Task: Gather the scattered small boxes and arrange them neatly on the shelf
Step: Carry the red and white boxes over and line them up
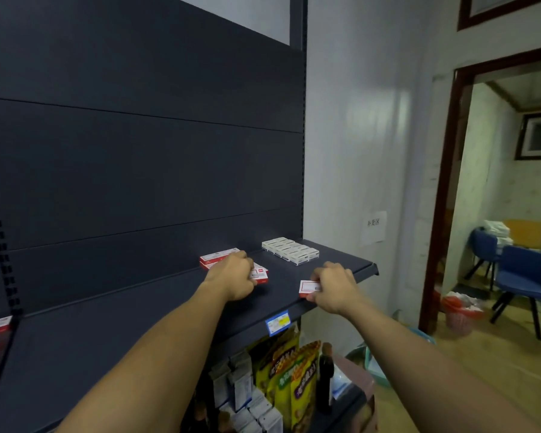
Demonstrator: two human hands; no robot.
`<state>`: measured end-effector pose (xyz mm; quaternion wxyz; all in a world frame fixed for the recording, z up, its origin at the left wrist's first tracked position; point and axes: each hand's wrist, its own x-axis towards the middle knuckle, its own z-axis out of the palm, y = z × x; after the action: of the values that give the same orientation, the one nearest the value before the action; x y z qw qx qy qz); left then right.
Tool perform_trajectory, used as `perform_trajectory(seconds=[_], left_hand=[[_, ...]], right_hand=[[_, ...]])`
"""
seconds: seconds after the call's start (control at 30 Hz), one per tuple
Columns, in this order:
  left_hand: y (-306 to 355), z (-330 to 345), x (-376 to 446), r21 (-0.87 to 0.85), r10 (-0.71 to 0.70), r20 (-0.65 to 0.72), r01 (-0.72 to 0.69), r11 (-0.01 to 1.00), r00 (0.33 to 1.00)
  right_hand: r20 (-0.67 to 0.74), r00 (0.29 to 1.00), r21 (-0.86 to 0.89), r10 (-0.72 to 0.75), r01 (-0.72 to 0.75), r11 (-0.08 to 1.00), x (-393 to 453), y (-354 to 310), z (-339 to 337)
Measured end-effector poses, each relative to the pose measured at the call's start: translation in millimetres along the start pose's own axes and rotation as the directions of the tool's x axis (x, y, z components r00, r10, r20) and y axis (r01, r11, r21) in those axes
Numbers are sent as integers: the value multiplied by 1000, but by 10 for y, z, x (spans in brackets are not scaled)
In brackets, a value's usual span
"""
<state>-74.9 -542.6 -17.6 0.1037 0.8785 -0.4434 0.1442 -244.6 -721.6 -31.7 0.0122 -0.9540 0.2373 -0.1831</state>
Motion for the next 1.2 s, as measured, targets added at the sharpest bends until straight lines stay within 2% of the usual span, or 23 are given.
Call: perform_trajectory(seconds=[0.27,0.47,0.73,0.93,1.2], left_hand=[[-106,263,662,-37,-42,2,42,998,999],[-462,385,968,-23,-97,31,98,995,995],[-961,434,1035,2,-217,25,217,976,976],[-1183,560,1038,-5,-288,-42,288,958,957],[-1230,755,1063,-66,-424,-110,419,906,899]], right_hand=[[10,997,-26,-77,78,997,882,148,187],[17,990,45,-139,138,989,1524,11,443],[38,976,170,-216,207,964,2073,-271,787],[32,950,245,-309,293,924,2358,-438,1029],[-31,882,295,-471,458,839,2676,-639,1349]])
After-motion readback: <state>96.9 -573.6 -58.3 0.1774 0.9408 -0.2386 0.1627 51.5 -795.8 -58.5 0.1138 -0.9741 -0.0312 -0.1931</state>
